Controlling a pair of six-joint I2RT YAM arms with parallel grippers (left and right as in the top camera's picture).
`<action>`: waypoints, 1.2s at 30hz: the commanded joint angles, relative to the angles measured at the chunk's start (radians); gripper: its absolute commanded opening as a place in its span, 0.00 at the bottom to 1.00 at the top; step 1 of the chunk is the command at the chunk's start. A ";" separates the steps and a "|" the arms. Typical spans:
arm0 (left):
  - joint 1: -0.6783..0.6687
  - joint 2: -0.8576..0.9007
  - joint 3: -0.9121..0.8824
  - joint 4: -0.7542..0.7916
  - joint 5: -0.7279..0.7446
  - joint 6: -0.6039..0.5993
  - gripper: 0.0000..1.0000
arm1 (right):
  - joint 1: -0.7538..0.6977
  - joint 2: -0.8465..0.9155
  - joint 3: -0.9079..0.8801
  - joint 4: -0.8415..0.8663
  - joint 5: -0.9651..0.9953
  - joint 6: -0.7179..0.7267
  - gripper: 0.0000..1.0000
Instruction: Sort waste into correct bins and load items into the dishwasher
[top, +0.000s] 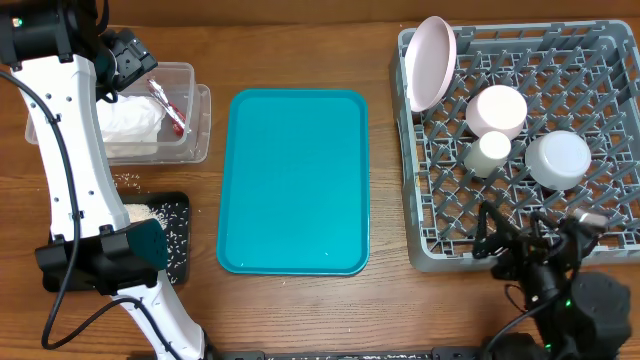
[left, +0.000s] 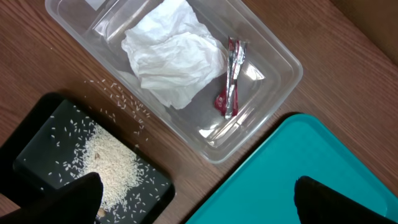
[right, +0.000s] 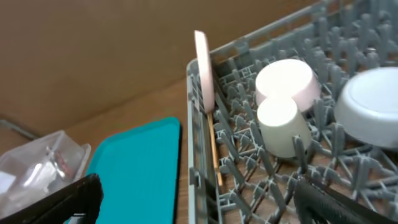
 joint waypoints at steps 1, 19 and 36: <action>-0.008 -0.005 0.010 0.002 0.001 -0.006 1.00 | -0.030 -0.086 -0.113 0.072 -0.045 -0.090 1.00; -0.008 -0.005 0.010 0.002 0.001 -0.006 1.00 | -0.048 -0.261 -0.518 0.545 -0.054 -0.174 1.00; -0.008 -0.005 0.010 0.002 0.001 -0.006 1.00 | -0.047 -0.261 -0.605 0.791 -0.055 -0.303 1.00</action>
